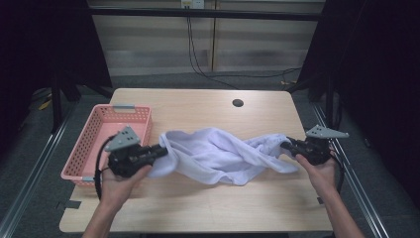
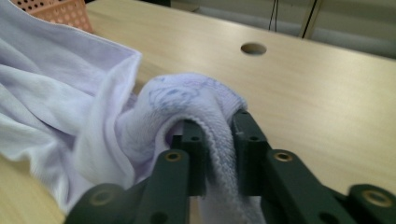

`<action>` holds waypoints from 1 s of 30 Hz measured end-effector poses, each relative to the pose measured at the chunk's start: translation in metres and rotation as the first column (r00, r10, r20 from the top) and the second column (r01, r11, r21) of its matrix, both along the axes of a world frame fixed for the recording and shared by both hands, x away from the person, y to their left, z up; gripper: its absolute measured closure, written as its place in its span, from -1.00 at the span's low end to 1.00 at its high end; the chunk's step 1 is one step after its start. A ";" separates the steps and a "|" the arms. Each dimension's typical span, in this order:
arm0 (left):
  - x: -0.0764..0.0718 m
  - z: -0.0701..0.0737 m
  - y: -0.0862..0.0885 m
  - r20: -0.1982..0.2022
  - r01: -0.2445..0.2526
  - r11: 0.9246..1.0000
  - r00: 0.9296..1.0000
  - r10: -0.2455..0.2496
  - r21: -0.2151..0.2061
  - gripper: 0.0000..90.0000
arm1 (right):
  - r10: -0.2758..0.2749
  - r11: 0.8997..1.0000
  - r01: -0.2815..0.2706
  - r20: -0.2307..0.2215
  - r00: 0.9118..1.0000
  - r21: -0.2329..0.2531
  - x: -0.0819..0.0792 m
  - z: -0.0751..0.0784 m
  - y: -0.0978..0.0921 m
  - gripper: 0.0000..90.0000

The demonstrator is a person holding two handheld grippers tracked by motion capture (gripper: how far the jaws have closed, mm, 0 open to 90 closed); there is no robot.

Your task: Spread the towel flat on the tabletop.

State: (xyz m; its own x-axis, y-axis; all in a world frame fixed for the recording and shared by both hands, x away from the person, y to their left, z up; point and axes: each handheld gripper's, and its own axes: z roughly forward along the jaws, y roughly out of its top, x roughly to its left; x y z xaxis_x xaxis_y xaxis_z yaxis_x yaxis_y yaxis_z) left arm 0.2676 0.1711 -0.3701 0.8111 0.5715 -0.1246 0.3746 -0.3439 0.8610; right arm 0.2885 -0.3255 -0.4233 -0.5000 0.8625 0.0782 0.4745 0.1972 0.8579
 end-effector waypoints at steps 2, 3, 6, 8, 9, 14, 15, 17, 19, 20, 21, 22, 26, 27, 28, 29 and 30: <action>-0.007 -0.018 -0.010 -0.051 0.060 0.998 0.997 -0.059 0.015 0.76 | -0.001 1.000 0.001 -0.013 1.000 -0.020 -0.007 -0.009 0.001 0.33; -0.009 -0.025 -0.013 -0.077 0.079 0.997 0.994 -0.078 0.012 0.75 | -0.003 1.000 0.002 -0.023 1.000 -0.028 -0.011 -0.013 0.001 0.22; -0.013 -0.041 -0.019 -0.123 0.118 0.993 0.986 -0.115 0.014 0.68 | -0.020 1.000 0.019 -0.031 0.999 -0.018 -0.023 -0.017 -0.007 0.05; -0.012 -0.050 -0.022 -0.151 0.121 0.992 0.982 -0.116 0.024 0.60 | -0.055 0.998 0.055 -0.019 0.998 -0.038 -0.033 -0.017 -0.015 -0.07; -0.011 -0.054 -0.024 -0.167 0.133 0.991 0.978 -0.127 0.028 0.57 | -0.053 0.998 0.052 -0.019 0.998 -0.038 -0.036 -0.016 -0.017 -0.07; 0.000 -0.079 -0.039 -0.237 0.143 0.986 0.964 -0.120 0.081 0.70 | -0.041 0.999 0.041 -0.029 0.999 -0.021 -0.057 -0.014 -0.019 -0.17; 0.003 -0.082 -0.043 -0.236 0.142 0.984 0.965 -0.115 0.105 0.82 | -0.024 1.000 0.023 -0.034 0.999 -0.016 -0.062 -0.015 -0.013 -0.18; 0.010 -0.088 -0.051 -0.265 0.168 0.979 0.955 -0.132 0.119 0.84 | 0.011 1.000 -0.012 -0.043 0.999 -0.019 -0.070 -0.015 -0.001 -0.20; 0.017 -0.092 -0.056 -0.297 0.169 0.981 0.945 -0.135 0.091 0.84 | 0.059 0.998 -0.060 -0.050 0.997 -0.007 -0.076 -0.016 0.015 -0.21; 0.021 -0.095 -0.061 -0.308 0.170 0.983 0.941 -0.142 0.066 0.84 | 0.095 0.995 -0.096 -0.058 0.994 0.001 -0.078 -0.018 0.024 -0.21; 0.022 -0.096 -0.064 -0.314 0.170 0.983 0.939 -0.142 0.064 0.84 | 0.131 0.991 -0.132 -0.072 0.989 -0.001 -0.079 -0.022 0.035 -0.21; 0.023 -0.097 -0.070 -0.320 0.177 0.982 0.936 -0.148 0.064 0.84 | 0.150 0.989 -0.151 -0.077 0.986 -0.004 -0.078 -0.025 0.041 -0.21; 0.025 -0.094 -0.097 -0.310 0.199 0.979 0.935 -0.175 0.049 0.84 | 0.216 0.975 -0.221 -0.140 0.966 -0.022 -0.067 -0.040 0.069 -0.17; 0.023 -0.090 -0.107 -0.303 0.230 0.972 0.930 -0.207 0.040 0.84 | 0.229 0.972 -0.234 -0.142 0.963 -0.014 -0.065 -0.039 0.074 -0.16; 0.020 -0.087 -0.113 -0.291 0.245 0.969 0.930 -0.226 0.030 0.84 | 0.249 0.968 -0.252 -0.133 0.959 -0.006 -0.062 -0.034 0.080 -0.15; 0.016 -0.084 -0.120 -0.284 0.277 0.960 0.924 -0.255 0.039 0.84 | 0.256 0.966 -0.258 -0.119 0.959 -0.004 -0.061 -0.030 0.083 -0.13; 0.012 -0.082 -0.126 -0.290 0.305 0.952 0.915 -0.281 0.040 0.83 | 0.260 0.965 -0.261 -0.101 0.960 0.008 -0.059 -0.024 0.087 -0.11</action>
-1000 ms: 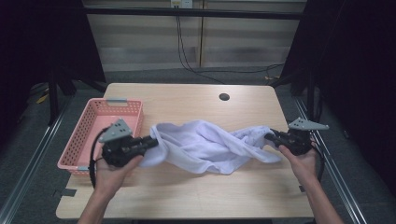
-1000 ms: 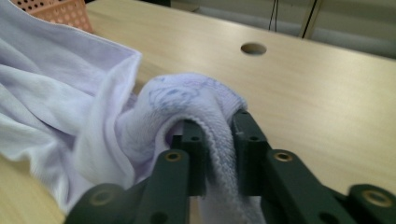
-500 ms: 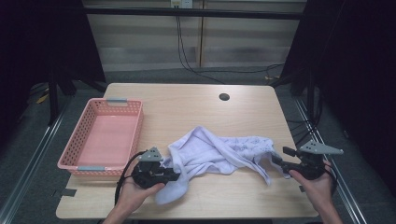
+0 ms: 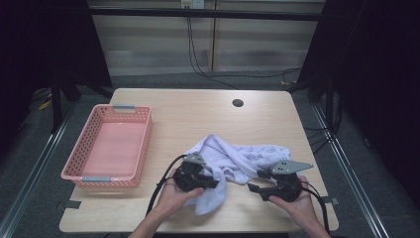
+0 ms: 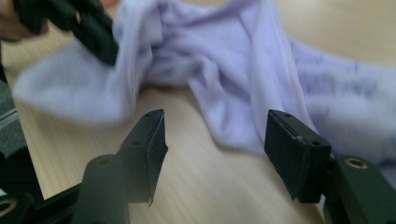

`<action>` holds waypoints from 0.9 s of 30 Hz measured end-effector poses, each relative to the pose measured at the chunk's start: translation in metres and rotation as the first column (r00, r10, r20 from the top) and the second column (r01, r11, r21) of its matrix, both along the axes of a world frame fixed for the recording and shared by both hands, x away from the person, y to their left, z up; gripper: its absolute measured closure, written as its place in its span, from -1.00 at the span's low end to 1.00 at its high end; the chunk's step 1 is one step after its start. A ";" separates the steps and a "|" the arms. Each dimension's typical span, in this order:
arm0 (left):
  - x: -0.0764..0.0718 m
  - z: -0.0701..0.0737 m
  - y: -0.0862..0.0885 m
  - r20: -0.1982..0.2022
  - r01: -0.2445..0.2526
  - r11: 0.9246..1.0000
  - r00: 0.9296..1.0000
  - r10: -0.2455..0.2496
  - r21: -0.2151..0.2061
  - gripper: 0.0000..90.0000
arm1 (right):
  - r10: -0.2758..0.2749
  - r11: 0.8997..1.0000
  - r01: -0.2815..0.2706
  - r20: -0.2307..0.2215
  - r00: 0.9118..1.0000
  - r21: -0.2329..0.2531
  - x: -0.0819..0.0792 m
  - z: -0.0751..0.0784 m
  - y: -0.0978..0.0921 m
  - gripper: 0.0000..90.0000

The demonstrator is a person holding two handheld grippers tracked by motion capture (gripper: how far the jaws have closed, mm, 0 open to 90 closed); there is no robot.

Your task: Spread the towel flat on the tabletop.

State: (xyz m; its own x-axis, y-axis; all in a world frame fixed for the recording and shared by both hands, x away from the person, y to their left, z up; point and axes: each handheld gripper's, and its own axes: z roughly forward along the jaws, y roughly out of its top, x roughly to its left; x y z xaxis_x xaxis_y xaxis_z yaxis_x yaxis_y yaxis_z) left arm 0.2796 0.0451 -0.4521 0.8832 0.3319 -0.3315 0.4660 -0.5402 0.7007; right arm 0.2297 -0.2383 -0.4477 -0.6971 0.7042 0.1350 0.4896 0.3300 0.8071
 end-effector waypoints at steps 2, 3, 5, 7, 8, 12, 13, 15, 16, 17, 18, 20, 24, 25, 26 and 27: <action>-0.010 -0.002 -0.005 -0.012 0.044 0.999 0.999 -0.044 0.003 0.69 | 0.019 0.999 -0.020 0.024 1.000 0.032 0.006 0.010 0.006 -0.06; -0.014 -0.004 -0.003 -0.014 0.047 0.999 0.999 -0.047 -0.001 0.50 | 0.028 0.999 -0.029 0.030 0.999 0.036 0.010 0.014 0.012 -0.05; -0.019 -0.006 0.006 -0.020 0.022 1.000 1.000 -0.021 0.017 0.38 | 0.061 0.997 -0.062 0.021 0.998 0.052 0.016 0.015 0.022 -0.05; -0.021 -0.006 0.019 -0.022 0.005 1.000 1.000 -0.004 0.024 0.20 | 0.101 0.994 -0.102 0.009 0.995 0.046 0.019 0.013 0.038 -0.07; -0.023 -0.005 0.027 -0.024 -0.002 1.000 1.000 0.002 0.014 0.19 | 0.118 0.992 -0.118 0.005 0.993 0.045 0.019 0.011 0.044 -0.08; -0.023 -0.006 0.062 -0.017 -0.055 0.998 0.998 0.055 0.027 0.13 | 0.179 0.983 -0.178 -0.016 0.984 0.048 0.023 0.002 0.072 -0.11; -0.022 -0.006 0.069 -0.009 -0.072 0.997 0.997 0.072 0.023 0.17 | 0.183 0.982 -0.181 -0.026 0.983 0.043 0.026 -0.001 0.077 -0.09; -0.017 -0.008 0.084 -0.004 -0.134 0.991 0.991 0.134 0.021 0.21 | 0.184 0.983 -0.183 -0.040 0.982 0.009 0.030 -0.009 0.084 0.11; -0.014 -0.010 0.090 0.014 -0.166 0.986 0.986 0.165 0.032 0.23 | 0.182 0.983 -0.183 -0.045 0.982 -0.015 0.033 -0.013 0.086 0.50; -0.010 -0.013 0.094 0.027 -0.192 0.980 0.981 0.191 0.049 0.25 | 0.179 0.983 -0.180 -0.036 0.983 -0.031 0.034 -0.017 0.085 0.65; -0.007 -0.016 0.097 0.015 -0.203 0.977 0.979 0.203 0.057 0.26 | 0.167 0.985 -0.168 -0.036 0.985 -0.037 0.036 -0.019 0.082 0.80; -0.002 -0.025 0.099 0.014 -0.195 0.976 0.981 0.194 0.096 0.30 | 0.131 0.991 -0.132 -0.027 0.991 -0.023 0.040 -0.017 0.070 0.86; 0.001 -0.038 0.092 0.032 -0.153 0.974 0.988 0.150 0.169 0.60 | 0.050 0.999 -0.051 -0.018 0.999 -0.020 0.050 -0.013 0.028 0.88; 0.000 -0.038 0.090 0.032 -0.145 0.977 0.989 0.141 0.159 0.65 | 0.041 0.998 -0.041 -0.017 0.999 -0.039 0.052 -0.014 0.021 0.88; 0.000 -0.037 0.088 0.027 -0.129 0.979 0.992 0.126 0.158 0.66 | 0.032 0.998 -0.033 -0.022 0.999 -0.050 0.054 -0.016 0.011 0.88; -0.003 -0.038 0.085 0.046 -0.120 0.977 0.992 0.114 0.174 0.69 | 0.011 0.999 -0.012 -0.034 0.999 -0.049 0.056 -0.019 0.002 0.88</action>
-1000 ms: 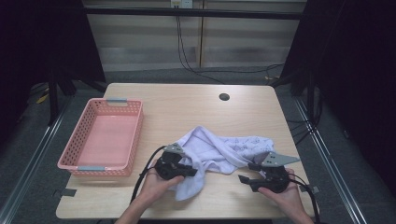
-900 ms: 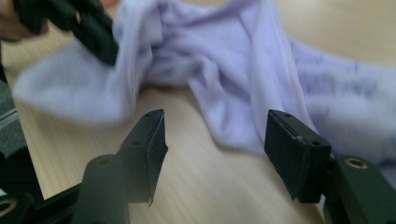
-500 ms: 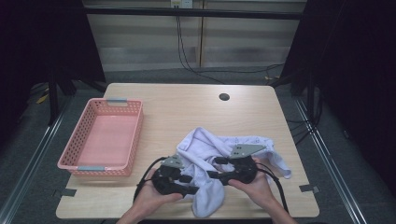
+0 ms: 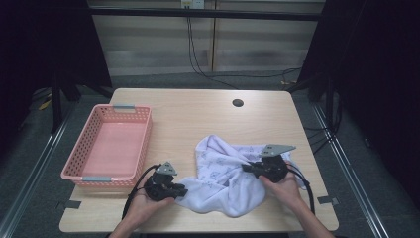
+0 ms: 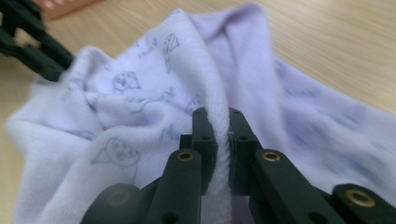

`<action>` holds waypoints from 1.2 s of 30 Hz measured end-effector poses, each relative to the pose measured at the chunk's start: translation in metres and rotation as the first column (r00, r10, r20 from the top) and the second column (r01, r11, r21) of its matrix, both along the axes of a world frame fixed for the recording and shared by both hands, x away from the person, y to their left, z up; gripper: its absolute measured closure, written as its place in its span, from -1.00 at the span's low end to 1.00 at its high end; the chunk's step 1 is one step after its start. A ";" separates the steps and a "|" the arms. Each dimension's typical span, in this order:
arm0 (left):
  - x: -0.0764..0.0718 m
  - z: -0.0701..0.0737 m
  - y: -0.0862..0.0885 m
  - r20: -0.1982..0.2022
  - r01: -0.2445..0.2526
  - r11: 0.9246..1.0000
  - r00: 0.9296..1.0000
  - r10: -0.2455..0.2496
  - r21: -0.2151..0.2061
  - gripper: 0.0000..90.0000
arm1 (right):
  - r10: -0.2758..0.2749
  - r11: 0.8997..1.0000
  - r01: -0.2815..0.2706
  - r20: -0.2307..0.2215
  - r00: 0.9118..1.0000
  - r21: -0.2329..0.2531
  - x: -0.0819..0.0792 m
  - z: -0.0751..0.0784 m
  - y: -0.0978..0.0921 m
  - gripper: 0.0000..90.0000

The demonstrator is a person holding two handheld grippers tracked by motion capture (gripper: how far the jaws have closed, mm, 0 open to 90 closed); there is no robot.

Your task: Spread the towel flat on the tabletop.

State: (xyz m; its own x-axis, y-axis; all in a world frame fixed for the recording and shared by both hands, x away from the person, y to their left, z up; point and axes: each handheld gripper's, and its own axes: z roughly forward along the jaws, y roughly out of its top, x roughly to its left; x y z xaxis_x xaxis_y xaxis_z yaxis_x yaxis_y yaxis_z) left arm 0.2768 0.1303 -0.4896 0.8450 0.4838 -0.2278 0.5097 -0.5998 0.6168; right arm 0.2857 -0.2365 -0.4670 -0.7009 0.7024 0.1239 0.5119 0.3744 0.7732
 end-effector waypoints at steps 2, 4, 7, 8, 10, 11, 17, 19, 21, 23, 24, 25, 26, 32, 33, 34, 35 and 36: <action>-0.003 0.000 -0.006 0.011 0.029 1.000 1.000 -0.029 0.012 0.77 | -0.035 0.999 0.035 -0.017 0.999 -0.002 0.004 -0.007 -0.016 0.86; -0.004 0.000 -0.009 0.002 0.048 0.999 0.999 -0.048 0.009 0.80 | -0.036 0.999 0.037 -0.045 0.998 0.005 0.006 -0.014 -0.026 0.65; -0.005 0.003 -0.004 0.005 0.034 0.999 0.999 -0.034 -0.041 0.68 | -0.050 0.999 0.050 -0.023 0.998 0.019 -0.001 -0.009 -0.031 0.24; -0.004 0.006 -0.001 0.006 0.037 0.997 0.999 -0.037 -0.070 0.67 | -0.054 0.998 0.054 0.001 0.999 0.033 -0.006 -0.001 -0.034 0.22; -0.001 0.010 0.006 -0.005 0.007 0.992 1.000 -0.008 -0.124 0.60 | -0.067 0.997 0.065 0.051 0.996 0.047 -0.019 0.013 -0.040 0.21; 0.002 0.011 0.008 -0.006 -0.002 0.991 1.000 0.002 -0.132 0.57 | -0.055 0.997 0.051 0.054 0.997 0.064 -0.025 0.018 -0.045 0.28; 0.012 0.007 0.001 0.004 -0.027 0.992 1.000 0.027 -0.120 0.25 | 0.016 1.000 -0.015 -0.044 0.999 0.020 -0.053 -0.001 -0.047 0.24; 0.013 0.005 0.000 0.007 -0.017 0.992 1.000 0.018 -0.124 0.17 | 0.004 1.000 -0.004 -0.058 0.998 -0.008 -0.053 -0.012 -0.049 0.13; 0.014 0.003 -0.001 -0.002 -0.006 0.992 1.000 0.006 -0.129 0.11 | 0.000 1.000 -0.001 -0.065 0.998 -0.023 -0.049 -0.016 -0.053 0.03; 0.013 0.000 -0.004 -0.008 0.003 0.991 1.000 -0.004 -0.137 0.10 | -0.015 0.999 0.012 -0.071 0.997 -0.033 -0.046 -0.020 -0.056 -0.01; 0.013 -0.001 -0.006 -0.013 0.016 0.993 1.000 -0.017 -0.118 0.10 | -0.012 0.999 0.009 -0.076 0.997 -0.044 -0.045 -0.023 -0.056 -0.02; 0.011 -0.003 -0.008 -0.004 0.022 0.993 1.000 -0.023 -0.113 0.11 | -0.002 0.998 -0.003 -0.082 0.997 -0.062 -0.045 -0.025 -0.055 -0.03; 0.009 -0.004 -0.010 -0.005 0.035 0.994 0.999 -0.036 -0.107 0.12 | 0.009 0.997 -0.015 -0.083 0.997 -0.075 -0.046 -0.026 -0.053 -0.03; -0.002 -0.004 -0.016 -0.021 0.127 0.988 0.991 -0.130 -0.093 0.86 | 0.104 0.989 -0.114 -0.100 0.990 -0.099 -0.057 -0.030 -0.037 0.22; -0.003 -0.003 -0.016 -0.018 0.129 0.986 0.991 -0.132 -0.106 0.93 | 0.111 0.988 -0.120 -0.096 0.989 -0.100 -0.057 -0.030 -0.036 0.35; -0.003 -0.001 -0.014 -0.019 0.118 0.985 0.992 -0.121 -0.125 0.98 | 0.113 0.987 -0.123 -0.096 0.989 -0.102 -0.057 -0.030 -0.036 0.52; -0.003 0.001 -0.012 -0.016 0.108 0.987 0.994 -0.111 -0.122 0.99 | 0.121 0.988 -0.131 -0.105 0.987 -0.088 -0.057 -0.029 -0.036 0.56; -0.001 0.002 -0.010 -0.011 0.105 0.987 0.994 -0.107 -0.118 0.99 | 0.117 0.989 -0.126 -0.105 0.988 -0.083 -0.056 -0.029 -0.036 0.56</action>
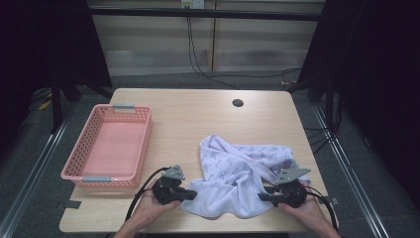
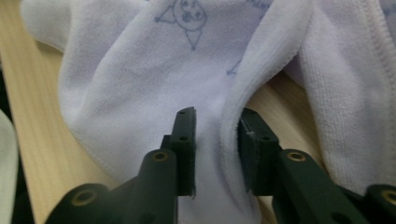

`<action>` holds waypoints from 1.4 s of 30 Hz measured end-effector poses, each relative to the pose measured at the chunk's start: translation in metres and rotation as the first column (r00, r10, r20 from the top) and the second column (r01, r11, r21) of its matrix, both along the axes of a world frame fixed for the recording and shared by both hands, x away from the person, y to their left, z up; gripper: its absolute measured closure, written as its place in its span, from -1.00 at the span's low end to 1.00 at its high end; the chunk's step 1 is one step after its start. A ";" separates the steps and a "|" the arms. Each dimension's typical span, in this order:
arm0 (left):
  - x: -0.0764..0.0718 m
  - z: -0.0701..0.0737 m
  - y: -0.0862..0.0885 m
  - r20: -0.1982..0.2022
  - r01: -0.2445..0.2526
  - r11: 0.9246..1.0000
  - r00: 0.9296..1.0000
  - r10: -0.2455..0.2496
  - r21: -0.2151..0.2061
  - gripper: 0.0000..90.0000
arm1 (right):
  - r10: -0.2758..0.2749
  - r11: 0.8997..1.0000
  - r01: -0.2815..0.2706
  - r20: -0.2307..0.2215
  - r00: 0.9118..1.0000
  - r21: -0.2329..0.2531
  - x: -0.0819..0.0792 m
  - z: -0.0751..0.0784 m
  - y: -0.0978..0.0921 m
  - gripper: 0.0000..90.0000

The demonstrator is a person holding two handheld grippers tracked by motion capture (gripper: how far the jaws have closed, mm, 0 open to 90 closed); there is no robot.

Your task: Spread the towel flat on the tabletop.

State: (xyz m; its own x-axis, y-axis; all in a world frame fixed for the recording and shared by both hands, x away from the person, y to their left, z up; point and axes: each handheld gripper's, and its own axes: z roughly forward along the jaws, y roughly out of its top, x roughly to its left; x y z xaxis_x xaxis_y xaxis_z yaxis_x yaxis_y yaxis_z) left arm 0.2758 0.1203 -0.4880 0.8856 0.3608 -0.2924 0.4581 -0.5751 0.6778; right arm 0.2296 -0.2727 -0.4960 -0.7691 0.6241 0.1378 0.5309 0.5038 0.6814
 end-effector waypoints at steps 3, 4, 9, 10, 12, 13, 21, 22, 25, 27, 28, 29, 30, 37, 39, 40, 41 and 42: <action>0.006 0.000 0.005 -0.001 -0.061 0.998 0.998 0.061 -0.012 0.63 | -0.056 0.998 0.055 0.023 0.998 0.008 0.003 0.004 -0.005 0.17; 0.009 0.000 0.006 -0.005 -0.066 0.997 0.998 0.065 -0.030 0.63 | -0.070 0.997 0.069 0.039 0.997 0.019 0.003 0.006 -0.009 0.15; 0.016 -0.003 0.000 0.004 -0.074 0.997 0.997 0.074 -0.014 0.30 | -0.096 0.992 0.091 0.053 0.994 0.092 0.002 0.015 -0.014 0.18; 0.016 -0.005 -0.002 0.006 -0.067 0.998 0.998 0.067 0.002 0.24 | -0.088 0.994 0.084 0.045 0.995 0.073 0.003 0.012 -0.012 0.17; 0.015 -0.007 -0.006 0.010 -0.052 0.999 0.999 0.051 0.014 0.23 | -0.075 0.996 0.074 0.033 0.997 0.041 0.007 0.006 -0.008 0.17; 0.013 -0.008 -0.008 0.013 -0.036 0.999 0.999 0.036 0.013 0.23 | -0.072 0.997 0.071 0.021 0.997 0.033 0.009 0.004 -0.007 0.17; 0.008 -0.009 -0.010 -0.009 0.000 0.999 1.000 0.000 0.037 1.00 | -0.014 1.000 0.015 -0.034 0.999 0.014 0.010 -0.001 0.005 0.90; 0.008 -0.009 -0.010 -0.009 -0.001 0.999 1.000 0.001 0.037 1.00 | -0.005 0.999 0.006 -0.043 0.999 0.036 0.010 0.000 0.004 0.92; 0.009 -0.005 -0.007 -0.038 0.001 1.000 0.999 -0.002 -0.015 1.00 | -0.014 0.995 0.019 -0.050 0.999 0.096 0.010 0.005 -0.001 0.93; 0.010 -0.001 -0.004 -0.043 -0.008 0.999 0.999 0.006 -0.048 1.00 | -0.027 0.989 0.033 -0.043 0.999 0.143 0.011 0.011 -0.006 0.93; 0.011 0.001 -0.002 -0.039 -0.019 0.998 0.999 0.016 -0.063 1.00 | -0.033 0.985 0.039 -0.042 0.999 0.170 0.012 0.014 -0.009 0.93; 0.012 0.002 0.000 -0.041 -0.032 0.997 0.999 0.029 -0.075 1.00 | -0.041 0.980 0.047 -0.038 0.998 0.194 0.012 0.017 -0.012 0.93; 0.013 0.004 0.002 -0.035 -0.046 0.996 0.998 0.043 -0.075 1.00 | -0.051 0.977 0.056 -0.029 0.998 0.205 0.013 0.021 -0.014 0.93; 0.023 -0.001 -0.003 0.018 -0.077 0.997 0.997 0.077 0.004 0.07 | -0.076 0.978 0.079 -0.023 0.997 0.192 0.015 0.019 -0.019 0.92; 0.024 -0.004 -0.010 0.006 -0.037 0.999 0.999 0.036 0.013 -0.12 | -0.073 0.979 0.076 -0.025 0.997 0.188 0.015 0.018 -0.018 0.92; 0.023 -0.006 -0.013 0.008 -0.026 0.999 1.000 0.026 0.022 -0.12 | -0.072 0.979 0.076 -0.027 0.997 0.190 0.015 0.017 -0.018 0.91; 0.021 -0.007 -0.017 0.011 -0.004 0.999 1.000 0.003 0.036 -0.13 | -0.076 0.979 0.080 -0.028 0.997 0.188 0.015 0.017 -0.018 0.91; 0.017 -0.007 -0.020 0.020 0.005 0.999 1.000 -0.006 0.044 -0.09 | -0.077 0.979 0.081 -0.030 0.997 0.187 0.015 0.017 -0.018 0.91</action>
